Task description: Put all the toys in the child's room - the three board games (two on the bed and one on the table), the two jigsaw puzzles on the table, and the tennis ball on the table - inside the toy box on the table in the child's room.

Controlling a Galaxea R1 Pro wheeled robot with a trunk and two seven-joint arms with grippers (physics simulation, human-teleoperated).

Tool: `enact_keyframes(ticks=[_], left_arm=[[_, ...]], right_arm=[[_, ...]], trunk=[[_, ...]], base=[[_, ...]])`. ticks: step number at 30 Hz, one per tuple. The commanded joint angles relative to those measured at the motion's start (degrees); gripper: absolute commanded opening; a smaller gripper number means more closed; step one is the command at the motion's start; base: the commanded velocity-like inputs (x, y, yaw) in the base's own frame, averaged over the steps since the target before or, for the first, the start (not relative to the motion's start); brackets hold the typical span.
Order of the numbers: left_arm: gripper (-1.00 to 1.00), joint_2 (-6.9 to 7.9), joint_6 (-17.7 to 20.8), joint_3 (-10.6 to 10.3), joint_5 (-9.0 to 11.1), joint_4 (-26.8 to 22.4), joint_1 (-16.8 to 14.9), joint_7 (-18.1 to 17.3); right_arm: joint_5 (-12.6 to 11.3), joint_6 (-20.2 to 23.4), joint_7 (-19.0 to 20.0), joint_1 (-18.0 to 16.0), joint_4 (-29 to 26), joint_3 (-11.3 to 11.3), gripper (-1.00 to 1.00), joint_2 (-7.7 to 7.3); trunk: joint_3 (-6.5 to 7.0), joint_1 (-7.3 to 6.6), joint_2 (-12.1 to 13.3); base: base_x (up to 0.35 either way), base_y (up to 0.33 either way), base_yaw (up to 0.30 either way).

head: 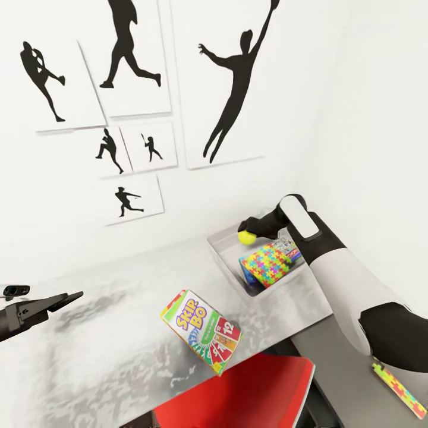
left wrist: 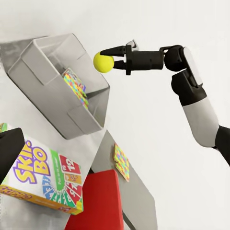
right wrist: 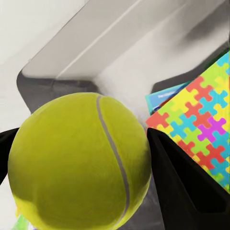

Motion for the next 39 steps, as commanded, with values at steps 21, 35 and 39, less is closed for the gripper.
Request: enact_keyframes(ticks=[21, 35, 39], left_arm=[[1.00, 0.04, 0.6, 0.1, 0.0, 0.0, 0.0, -0.2], [1.00, 0.04, 0.6, 0.2, 0.0, 0.0, 0.0, -0.2], [1.00, 0.04, 0.6, 0.2, 0.0, 0.0, 0.0, -0.2]], right_arm=[[-0.6, 0.0, 2.7, -0.1, 0.0, 1.7, -1.00, 3.02], [-0.6, 0.0, 2.8, -0.2, 0.0, 3.4, -1.00, 3.21], [-0.5, 0.0, 2.8, -0.2, 0.0, 3.4, -1.00, 3.21]], trunk=[[-1.92, 0.03, -0.1], [-2.75, 0.03, -0.1], [-2.77, 0.03, -0.1]], base=[[0.000, 0.000, 0.000], [0.000, 0.000, 0.000], [0.000, 0.000, 0.000]])
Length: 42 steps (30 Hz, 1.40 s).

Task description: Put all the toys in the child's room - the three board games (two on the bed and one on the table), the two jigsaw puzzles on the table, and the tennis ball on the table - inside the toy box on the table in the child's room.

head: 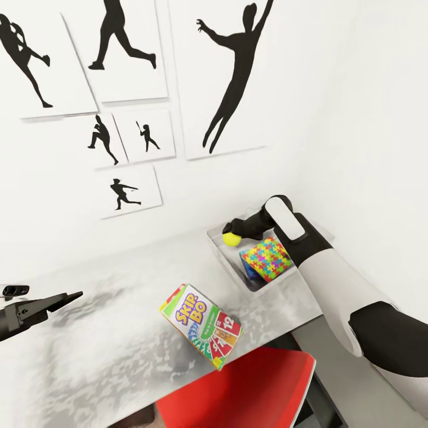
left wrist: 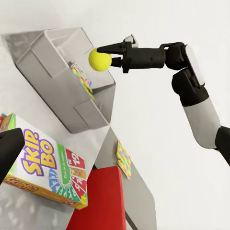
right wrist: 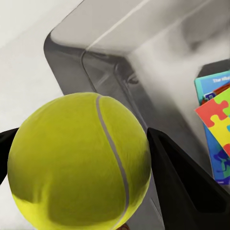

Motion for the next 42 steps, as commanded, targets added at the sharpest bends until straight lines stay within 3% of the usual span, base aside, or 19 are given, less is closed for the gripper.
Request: enact_keyframes(ticks=[1, 21, 42], left_arm=[[1.00, 0.02, 0.6, 0.0, 0.0, 0.0, 0.0, -0.2], [1.00, 0.02, 0.6, 0.0, 0.0, 0.0, 0.0, -0.2], [1.00, 0.02, 0.6, 0.0, 0.0, 0.0, 0.0, -0.2]], right_arm=[[-0.7, 0.0, -0.7, -0.1, 0.0, 0.1, -1.00, -0.01], [-0.3, 0.0, -0.8, -0.1, -0.1, 0.0, -1.00, -0.03], [-0.1, 0.0, -1.1, -0.1, 4.9, 0.2, -1.00, 0.48]], trunk=[[-0.10, 0.03, -0.1], [-0.16, 0.03, -0.1], [-1.99, 0.03, -0.1]], base=[[0.000, 0.000, 0.000], [0.000, 0.000, 0.000], [0.000, 0.000, 0.000]])
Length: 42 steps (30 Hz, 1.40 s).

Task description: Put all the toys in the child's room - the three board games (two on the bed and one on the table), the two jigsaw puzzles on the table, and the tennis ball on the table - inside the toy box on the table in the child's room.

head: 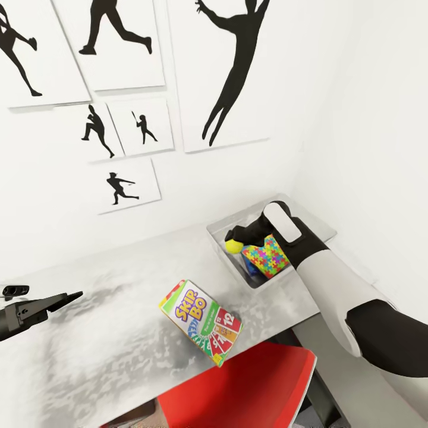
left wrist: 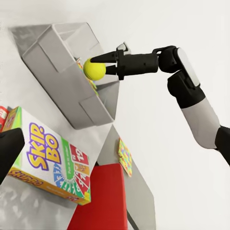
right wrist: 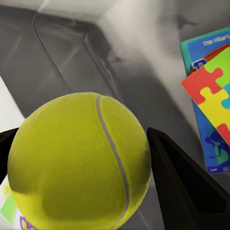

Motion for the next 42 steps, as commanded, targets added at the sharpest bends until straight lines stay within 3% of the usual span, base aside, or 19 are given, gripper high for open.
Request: enact_keyframes(ticks=[1, 10, 11, 28, 37, 42], left_arm=[[1.00, 0.02, 0.6, 0.0, 0.0, 0.0, 0.0, -0.2], [1.00, 0.02, 0.6, 0.0, 0.0, 0.0, 0.0, -0.2], [1.00, 0.02, 0.6, 0.0, 0.0, 0.0, 0.0, -0.2], [1.00, 0.02, 0.6, 0.0, 0.0, 0.0, 0.0, -0.2], [1.00, 0.02, 0.6, 0.0, 0.0, 0.0, 0.0, -0.2], [1.00, 0.07, 0.6, 0.0, 0.0, 0.0, 0.0, -0.2]], right_arm=[[-0.7, 0.0, -0.7, -0.1, 0.0, 0.1, -1.00, -0.01], [-0.7, 0.0, -0.7, -0.1, -0.1, 0.1, -1.00, 0.02], [-0.7, 0.0, -0.7, -0.1, -0.1, 0.1, 1.00, 0.02], [-0.7, 0.0, -0.6, -0.3, -1.3, -0.1, 1.00, -0.17], [-1.5, 0.0, -0.5, 0.0, -14.3, -0.4, 1.00, -1.13], [-1.8, 0.0, -0.5, 0.3, -17.5, -0.2, 1.00, -1.19]], trunk=[[-0.19, 0.03, -0.1], [-0.64, 0.03, -0.1], [-0.65, 0.03, -0.1], [-0.62, 0.03, -0.1], [0.07, 0.03, -0.1], [0.54, 0.03, -0.1]], base=[[0.000, 0.000, 0.000], [0.000, 0.000, 0.000], [0.000, 0.000, 0.000], [0.000, 0.000, 0.000], [0.000, 0.000, 0.000], [-0.036, 0.000, 0.000]])
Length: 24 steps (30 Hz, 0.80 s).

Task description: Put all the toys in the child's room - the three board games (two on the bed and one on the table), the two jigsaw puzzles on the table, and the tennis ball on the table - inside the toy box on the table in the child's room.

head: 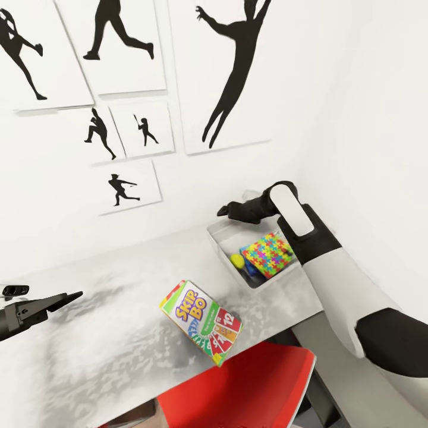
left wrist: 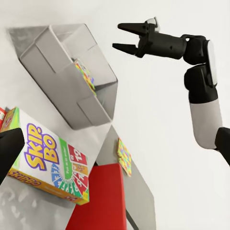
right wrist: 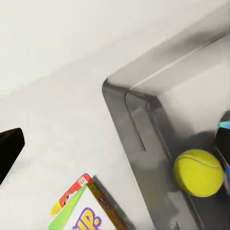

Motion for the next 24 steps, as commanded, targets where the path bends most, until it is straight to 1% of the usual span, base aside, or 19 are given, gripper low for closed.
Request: enact_keyframes(ticks=[1, 11, 19, 24], left_arm=[[1.00, 0.03, 0.6, 0.0, -0.1, 0.0, 0.0, -0.2], [1.00, 0.06, 0.6, 0.0, -0.1, 0.0, 0.0, -0.2], [1.00, 0.06, 0.6, 0.1, -0.1, 0.0, 0.0, -0.2], [1.00, 0.06, 0.6, 0.1, -0.1, 0.0, 0.0, -0.2]], right_arm=[[-0.5, 0.1, -0.6, 0.1, -0.3, 0.1, 1.00, 0.04], [-0.3, 0.1, -0.8, 0.2, -0.5, 0.3, 1.00, 0.78], [-0.2, 0.1, -1.0, 0.2, -0.1, 0.4, 1.00, 0.93], [-0.1, 0.1, -1.0, 0.2, 1.1, 0.5, 1.00, 0.94]], trunk=[[0.00, 0.03, -0.1], [0.94, 0.03, -0.1], [1.70, 0.03, -0.1], [2.17, 0.03, -0.1]], base=[[-0.113, 0.000, 0.011], [-0.134, 0.005, 0.063], [-0.176, 0.145, 0.083], [-0.241, 0.051, 0.091]])
